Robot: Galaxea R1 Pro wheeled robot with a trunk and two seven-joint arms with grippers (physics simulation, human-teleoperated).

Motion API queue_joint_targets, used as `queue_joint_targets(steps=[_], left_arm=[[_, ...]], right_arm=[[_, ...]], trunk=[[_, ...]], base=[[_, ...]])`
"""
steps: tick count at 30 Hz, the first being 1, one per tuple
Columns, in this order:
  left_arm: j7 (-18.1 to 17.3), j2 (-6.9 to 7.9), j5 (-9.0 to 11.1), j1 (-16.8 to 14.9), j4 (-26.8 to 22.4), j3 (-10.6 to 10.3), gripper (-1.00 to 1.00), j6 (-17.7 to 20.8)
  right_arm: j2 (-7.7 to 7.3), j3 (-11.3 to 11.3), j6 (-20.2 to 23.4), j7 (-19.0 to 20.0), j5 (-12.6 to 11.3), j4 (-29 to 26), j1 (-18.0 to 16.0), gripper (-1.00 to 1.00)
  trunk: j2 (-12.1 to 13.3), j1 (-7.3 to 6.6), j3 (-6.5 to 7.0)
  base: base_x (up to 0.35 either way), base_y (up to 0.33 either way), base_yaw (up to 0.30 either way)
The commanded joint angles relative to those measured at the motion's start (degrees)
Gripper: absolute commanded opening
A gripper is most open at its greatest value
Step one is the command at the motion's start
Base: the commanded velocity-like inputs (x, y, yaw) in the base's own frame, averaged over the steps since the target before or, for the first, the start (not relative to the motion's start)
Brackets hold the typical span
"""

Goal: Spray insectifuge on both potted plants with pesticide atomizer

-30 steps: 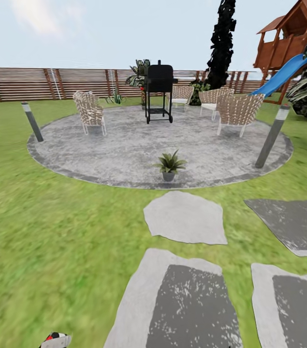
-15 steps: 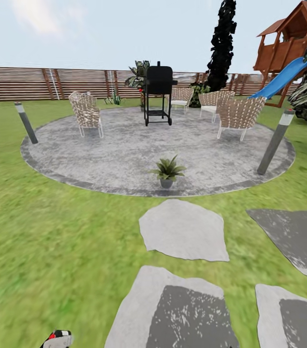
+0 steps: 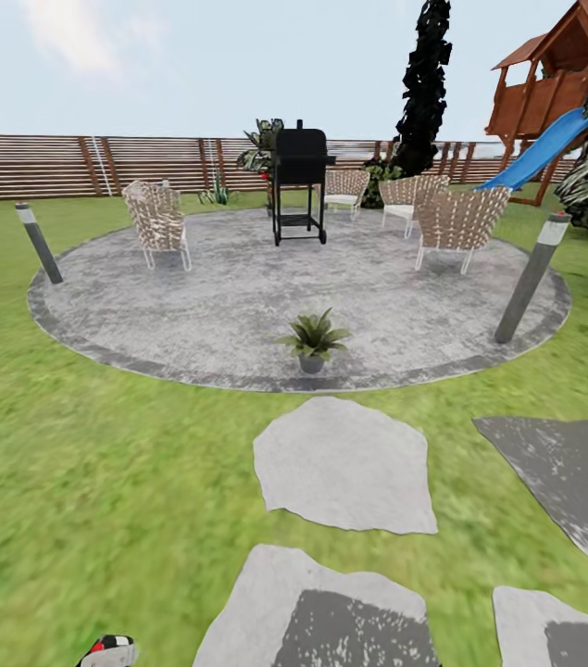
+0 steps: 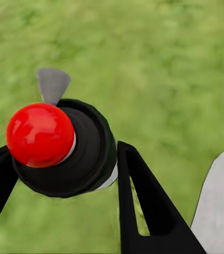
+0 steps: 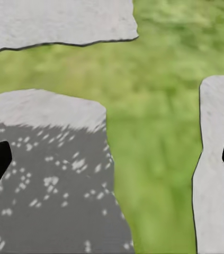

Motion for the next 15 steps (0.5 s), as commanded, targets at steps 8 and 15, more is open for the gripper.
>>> queue_joint_targets(steps=[8,15], left_arm=[[0.07,-0.15,0.14,-0.02,0.15,-0.05,-1.00,-0.17],[0.07,-0.17,0.21,-0.02,0.18,-0.03,-1.00,-0.17]], right_arm=[[0.00,-0.13,-0.17,0.06,0.09,-0.05,-0.05,1.00],[0.07,-0.09,-0.17,0.04,0.12,-0.01,-0.03,1.00]], trunk=[[-0.02,0.02,-0.05],[-0.02,0.02,-0.05]], base=[[0.295,-0.144,0.000],[0.295,-0.144,0.113]])
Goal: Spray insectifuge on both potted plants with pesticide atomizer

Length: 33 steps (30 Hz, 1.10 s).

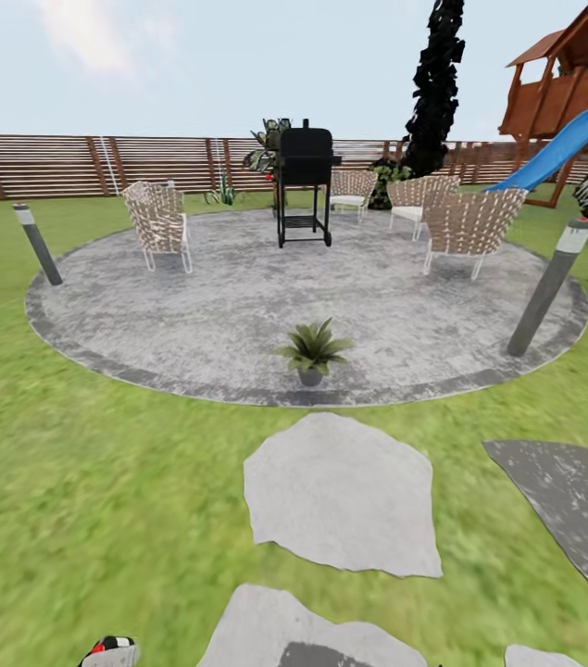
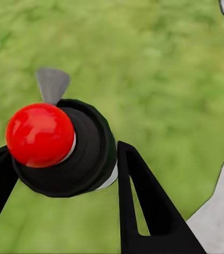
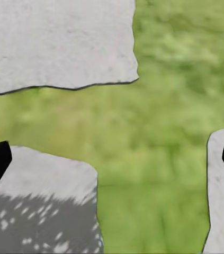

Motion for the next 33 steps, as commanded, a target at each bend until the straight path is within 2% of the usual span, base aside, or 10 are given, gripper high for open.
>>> queue_joint_targets(steps=[1,6,23,33], left_arm=[[0.03,0.00,0.17,-0.04,0.07,-0.02,-1.00,-0.18],[0.03,-0.02,0.18,-0.04,0.03,-0.05,-1.00,-0.18],[0.03,-0.16,0.26,-0.04,0.10,-0.05,-1.00,-0.18],[0.03,-0.18,0.19,-0.04,0.10,-0.05,-1.00,-0.18]], right_arm=[[0.01,-0.13,-0.17,-0.06,0.10,0.04,-0.04,1.00],[-0.07,-0.24,-0.22,-0.10,0.08,-0.05,-0.03,1.00],[-0.18,-0.22,-0.21,-0.02,0.13,-0.10,-0.03,1.00],[-0.16,-0.22,-0.19,-0.02,0.13,-0.10,-0.02,1.00]], trunk=[[-0.02,0.02,-0.05],[-0.02,0.02,-0.05],[-0.02,0.02,-0.05],[-0.02,0.02,-0.05]], base=[[0.294,-0.144,0.259],[0.294,-0.144,0.153],[0.298,-0.145,0.006],[0.304,-0.168,0.122]])
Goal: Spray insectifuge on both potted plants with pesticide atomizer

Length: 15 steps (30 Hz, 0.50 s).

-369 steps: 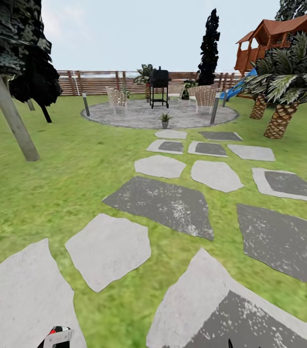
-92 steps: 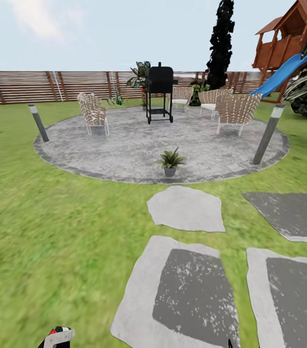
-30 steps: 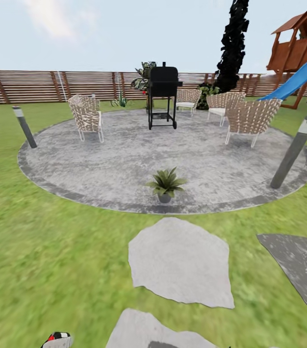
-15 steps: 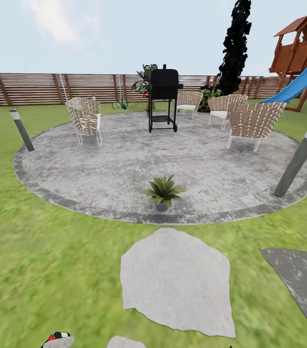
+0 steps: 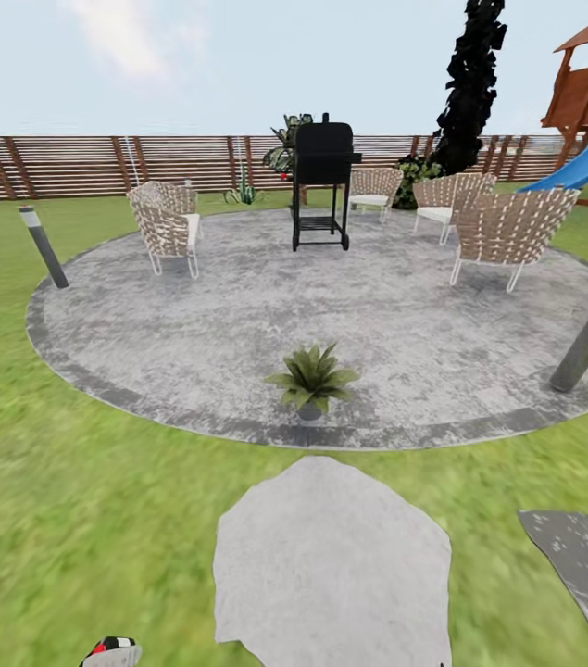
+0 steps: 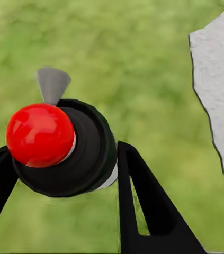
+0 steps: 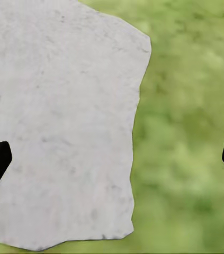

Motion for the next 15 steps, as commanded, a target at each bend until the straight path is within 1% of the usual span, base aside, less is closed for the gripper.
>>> queue_joint_targets(steps=[1,15], left_arm=[[0.03,0.00,0.20,-0.03,0.02,-0.01,-1.00,-0.17],[0.03,0.05,0.24,-0.03,0.02,0.02,-1.00,-0.17]], right_arm=[[0.01,-0.13,-0.15,-0.02,0.13,0.06,-0.03,1.00],[0.01,-0.12,-0.15,-0.02,0.13,0.15,-0.03,1.00]], trunk=[[-0.02,0.02,-0.05],[-0.02,0.02,-0.05]], base=[[0.303,-0.170,0.013],[0.303,-0.169,0.002]])
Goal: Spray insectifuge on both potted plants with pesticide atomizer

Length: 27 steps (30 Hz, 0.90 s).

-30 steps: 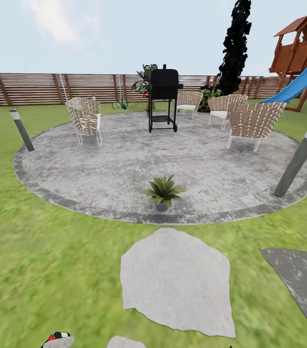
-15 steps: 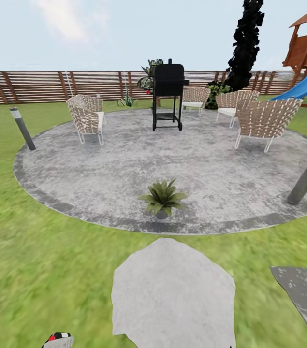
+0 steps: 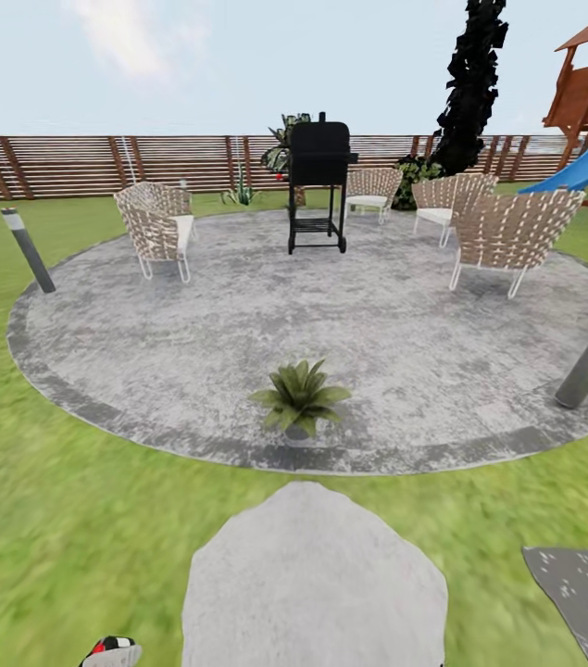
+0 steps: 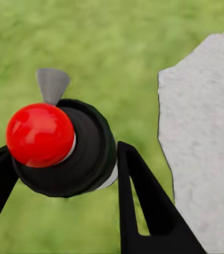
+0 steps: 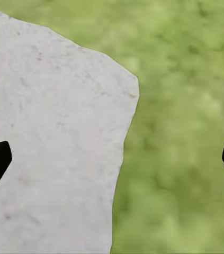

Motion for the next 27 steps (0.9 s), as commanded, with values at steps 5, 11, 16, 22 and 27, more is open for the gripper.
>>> queue_joint_targets(steps=[5,11,16,22,27], left_arm=[[0.03,-0.04,0.18,-0.02,0.02,0.03,-1.00,-0.17],[0.03,-0.05,0.18,-0.02,0.07,0.07,-1.00,-0.17],[0.03,-0.10,0.18,-0.02,0.11,0.07,-1.00,-0.17],[0.03,-0.13,0.15,-0.02,0.11,0.05,-1.00,-0.17],[0.03,-0.14,0.13,-0.02,0.11,0.01,-1.00,-0.17]], right_arm=[[0.01,-0.14,-0.18,-0.02,0.13,0.06,-0.04,1.00],[0.01,-0.13,-0.18,-0.02,0.13,0.06,-0.04,1.00],[0.01,-0.08,-0.17,0.06,0.13,0.08,-0.06,1.00],[0.09,-0.06,-0.17,0.02,0.13,0.10,-0.06,1.00],[0.10,-0.05,-0.17,0.01,0.13,0.07,-0.07,1.00]], trunk=[[-0.02,0.02,-0.05],[-0.02,0.02,-0.05],[-0.02,0.02,-0.05],[-0.02,0.02,-0.05],[-0.02,0.02,-0.05]], base=[[0.303,-0.170,0.000],[0.303,-0.169,0.000],[0.303,-0.170,0.000],[0.298,-0.169,0.130],[0.286,-0.169,0.259]])
